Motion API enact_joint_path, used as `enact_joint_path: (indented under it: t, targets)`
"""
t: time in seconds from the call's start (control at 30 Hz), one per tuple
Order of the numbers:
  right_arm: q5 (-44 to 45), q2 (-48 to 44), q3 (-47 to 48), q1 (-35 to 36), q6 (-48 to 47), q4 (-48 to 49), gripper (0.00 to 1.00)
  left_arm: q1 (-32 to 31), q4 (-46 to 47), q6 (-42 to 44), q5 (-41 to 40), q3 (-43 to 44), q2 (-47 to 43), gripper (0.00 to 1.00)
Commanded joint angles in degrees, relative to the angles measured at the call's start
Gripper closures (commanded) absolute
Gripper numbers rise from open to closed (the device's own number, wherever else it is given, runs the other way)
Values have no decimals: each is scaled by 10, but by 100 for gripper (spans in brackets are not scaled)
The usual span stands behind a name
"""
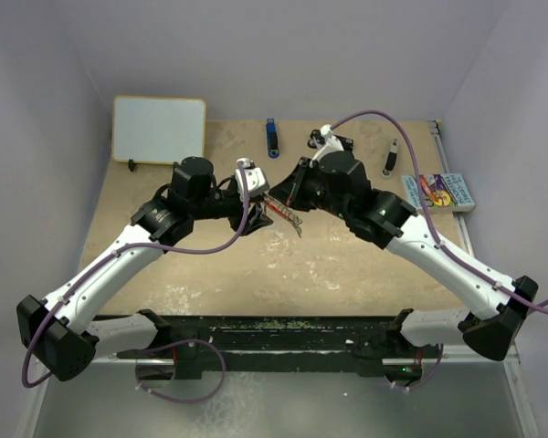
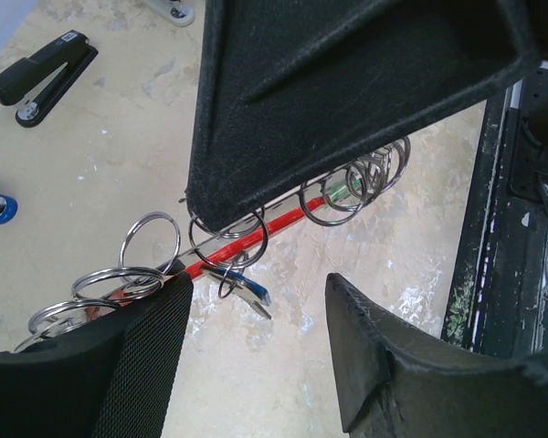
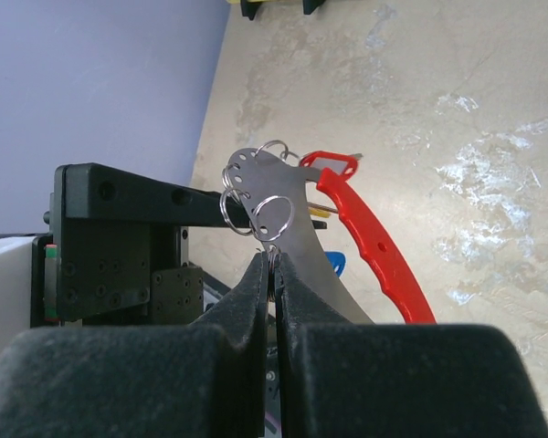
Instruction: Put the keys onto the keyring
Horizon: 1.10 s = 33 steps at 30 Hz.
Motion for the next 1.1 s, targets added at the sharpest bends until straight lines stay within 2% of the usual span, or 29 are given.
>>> enact_joint_path:
  t: [0.0,0.17,0.3,0.37,0.43,0.5,0.63,0.73,1.07]
  targets:
    - [-14,-9,1,4,8,45,100,-4,37,18,-11,29,1,38]
    - [-14,-16,-9,4,11,50,100,-4,39,24,-14,25,1,45]
    - [-8,-20,-15,4,12,51,100,-4,36,28,-14,25,-2,55]
    - [-6,-20,-15,4,12,52,100,-3,32,31,-9,25,-3,62]
    - [-5,-20,-15,5,12,52,100,-3,29,31,-3,25,-7,77]
    - [-3,-20,-15,4,12,53,100,-3,29,30,3,25,-9,85]
    - [-2,-19,-14,4,13,56,100,-2,18,32,10,27,-11,86]
    - [2,-18,-13,4,12,53,100,-3,10,37,10,28,-12,95]
    - [24,-20,-34,4,9,43,100,-3,-83,52,29,82,-10,96]
